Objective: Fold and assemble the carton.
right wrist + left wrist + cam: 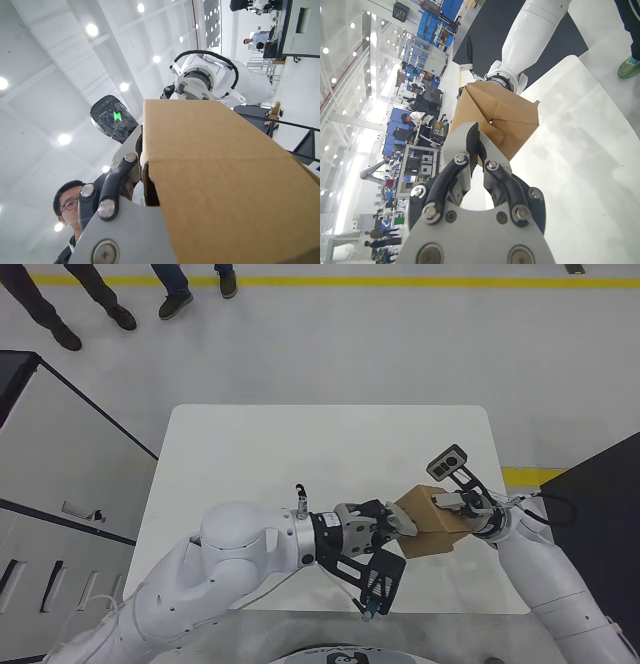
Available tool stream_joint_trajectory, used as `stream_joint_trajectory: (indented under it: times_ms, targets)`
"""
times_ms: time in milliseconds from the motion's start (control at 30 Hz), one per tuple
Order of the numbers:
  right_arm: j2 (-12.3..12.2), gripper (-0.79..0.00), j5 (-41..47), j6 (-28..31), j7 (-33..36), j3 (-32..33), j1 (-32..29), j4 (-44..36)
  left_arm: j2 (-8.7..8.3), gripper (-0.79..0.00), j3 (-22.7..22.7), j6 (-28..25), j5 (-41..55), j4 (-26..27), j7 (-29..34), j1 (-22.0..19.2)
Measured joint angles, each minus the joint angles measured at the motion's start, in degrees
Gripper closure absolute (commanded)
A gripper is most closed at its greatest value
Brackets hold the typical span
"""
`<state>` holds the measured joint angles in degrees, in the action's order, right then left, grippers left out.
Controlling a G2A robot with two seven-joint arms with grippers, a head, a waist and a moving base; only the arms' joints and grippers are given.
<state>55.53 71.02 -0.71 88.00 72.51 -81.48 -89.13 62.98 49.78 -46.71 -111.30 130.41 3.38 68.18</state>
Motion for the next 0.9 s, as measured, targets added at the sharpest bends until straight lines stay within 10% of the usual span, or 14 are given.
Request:
stream_joint_trajectory:
  times_ms: [900]
  targets:
    - [0.01,0.0,-1.83,-0.04,0.0,-0.4,-0.53,-1.49,1.32,0.0,-5.28,0.48,-0.82,-2.29,0.45,-3.62]
